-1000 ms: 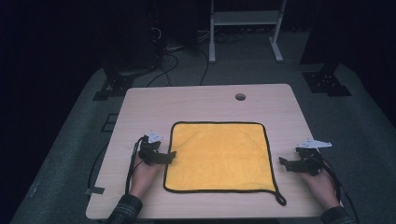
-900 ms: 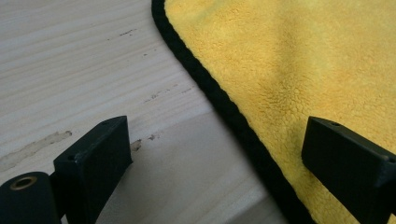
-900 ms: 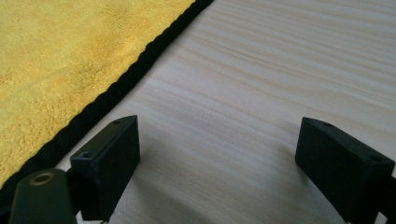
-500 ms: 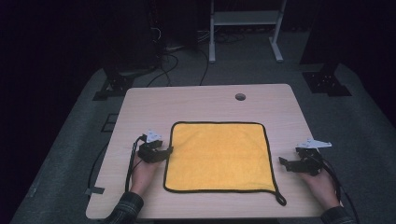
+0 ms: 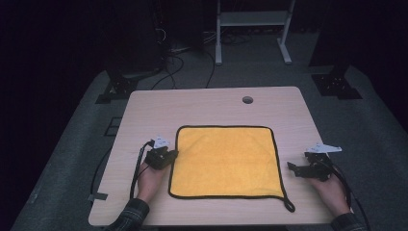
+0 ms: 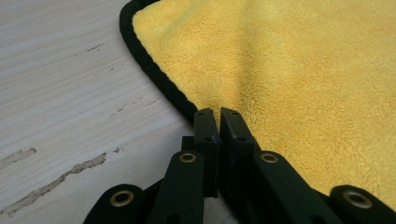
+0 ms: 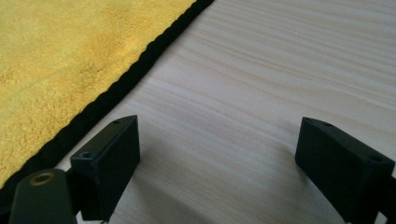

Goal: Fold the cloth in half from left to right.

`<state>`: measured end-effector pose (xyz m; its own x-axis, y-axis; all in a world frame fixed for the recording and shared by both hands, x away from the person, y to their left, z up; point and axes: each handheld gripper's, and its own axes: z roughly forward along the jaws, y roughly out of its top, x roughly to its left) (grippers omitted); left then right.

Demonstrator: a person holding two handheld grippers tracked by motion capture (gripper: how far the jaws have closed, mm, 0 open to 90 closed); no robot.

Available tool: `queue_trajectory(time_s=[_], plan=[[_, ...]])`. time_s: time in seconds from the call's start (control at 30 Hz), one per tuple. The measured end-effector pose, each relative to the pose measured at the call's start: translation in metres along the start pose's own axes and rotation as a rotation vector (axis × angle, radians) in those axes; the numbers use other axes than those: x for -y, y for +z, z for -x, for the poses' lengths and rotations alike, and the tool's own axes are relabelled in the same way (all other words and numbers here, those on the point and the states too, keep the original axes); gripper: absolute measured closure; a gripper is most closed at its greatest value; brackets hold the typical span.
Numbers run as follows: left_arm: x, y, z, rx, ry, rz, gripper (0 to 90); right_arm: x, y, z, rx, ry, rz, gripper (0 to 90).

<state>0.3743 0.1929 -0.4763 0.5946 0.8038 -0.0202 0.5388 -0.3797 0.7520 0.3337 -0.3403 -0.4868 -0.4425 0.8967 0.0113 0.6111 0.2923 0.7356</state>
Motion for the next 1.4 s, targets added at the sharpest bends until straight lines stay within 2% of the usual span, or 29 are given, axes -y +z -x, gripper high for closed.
queue_trajectory(time_s=[0.2,0.33,0.5,0.67,0.87,0.9,0.97,1.07,1.17,1.4], plan=[[0.001,-0.004,-0.007,0.009,-0.023,-0.009,87.1,0.0,0.0,0.0,-0.002,0.0,-0.002,13.0],[0.003,-0.01,-0.014,-0.001,-0.034,-0.013,87.6,0.0,0.0,0.0,-0.003,0.0,-0.002,13.0],[0.006,-0.022,-0.026,-0.026,-0.059,-0.009,87.7,0.0,-0.001,0.0,-0.003,-0.001,-0.002,13.0],[0.009,-0.034,-0.035,-0.027,-0.091,0.013,87.8,0.0,-0.001,0.0,-0.003,0.0,-0.002,13.0],[0.002,-0.041,-0.032,0.003,-0.092,0.051,87.7,0.0,-0.001,0.0,-0.003,0.0,-0.002,13.0],[0.0,-0.041,-0.031,0.009,-0.103,0.066,87.7,0.0,-0.001,0.0,-0.003,0.0,-0.002,13.0],[-0.004,-0.043,-0.03,0.036,-0.118,0.093,87.7,0.0,-0.001,0.0,-0.003,0.0,-0.002,13.0],[-0.012,-0.045,-0.024,0.068,-0.119,0.126,87.7,0.0,-0.001,0.0,-0.003,0.0,-0.002,13.0],[-0.021,-0.044,-0.017,0.09,-0.095,0.137,87.7,0.0,-0.001,0.0,-0.003,0.0,-0.002,13.0],[-0.034,-0.033,-0.002,0.175,-0.087,0.152,87.6,0.0,-0.001,0.0,-0.003,0.0,-0.002,13.0]])
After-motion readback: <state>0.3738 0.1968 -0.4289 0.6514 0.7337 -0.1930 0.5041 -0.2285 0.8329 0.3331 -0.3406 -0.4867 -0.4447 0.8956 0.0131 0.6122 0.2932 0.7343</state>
